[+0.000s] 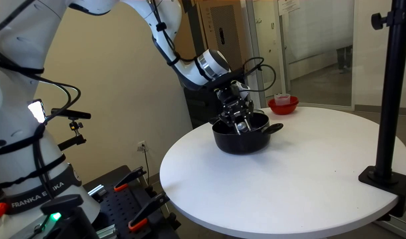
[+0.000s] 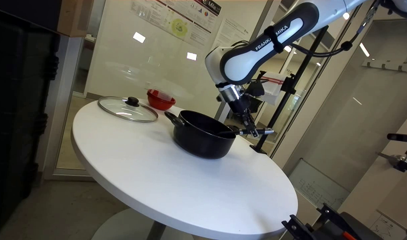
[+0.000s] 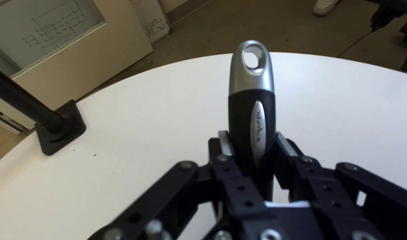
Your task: Use the spoon to mix the contents of the pot then put it back on the table
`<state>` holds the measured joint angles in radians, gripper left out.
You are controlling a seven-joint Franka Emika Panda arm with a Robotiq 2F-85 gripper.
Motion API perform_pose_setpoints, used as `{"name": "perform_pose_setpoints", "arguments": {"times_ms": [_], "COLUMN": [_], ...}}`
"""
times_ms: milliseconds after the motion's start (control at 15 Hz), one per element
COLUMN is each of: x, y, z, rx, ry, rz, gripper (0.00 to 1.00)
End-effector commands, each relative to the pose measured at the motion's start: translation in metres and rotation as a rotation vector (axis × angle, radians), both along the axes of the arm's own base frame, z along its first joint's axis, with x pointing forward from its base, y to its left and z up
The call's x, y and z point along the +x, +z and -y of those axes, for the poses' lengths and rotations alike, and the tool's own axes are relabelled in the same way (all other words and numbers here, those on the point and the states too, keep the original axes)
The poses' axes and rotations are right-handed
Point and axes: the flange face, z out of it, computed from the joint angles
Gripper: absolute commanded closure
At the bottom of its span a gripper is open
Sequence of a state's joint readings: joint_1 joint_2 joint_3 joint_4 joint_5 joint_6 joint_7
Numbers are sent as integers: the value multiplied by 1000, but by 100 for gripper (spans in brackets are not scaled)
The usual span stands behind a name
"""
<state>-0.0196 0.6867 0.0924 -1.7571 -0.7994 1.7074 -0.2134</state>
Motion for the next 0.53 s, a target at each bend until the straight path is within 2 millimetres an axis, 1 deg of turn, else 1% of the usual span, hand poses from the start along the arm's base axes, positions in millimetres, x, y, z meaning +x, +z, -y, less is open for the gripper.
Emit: {"name": "perform_pose_setpoints", "arguments": {"times_ms": [0,133,467], "x": [5,5,-9], "y": [23,32,49], "z": [-10,-20,-54], "rx": [-84,-145,-290], "ry": [49,104,244], "rz": [121,198,358], "gripper": [92,92,92]}}
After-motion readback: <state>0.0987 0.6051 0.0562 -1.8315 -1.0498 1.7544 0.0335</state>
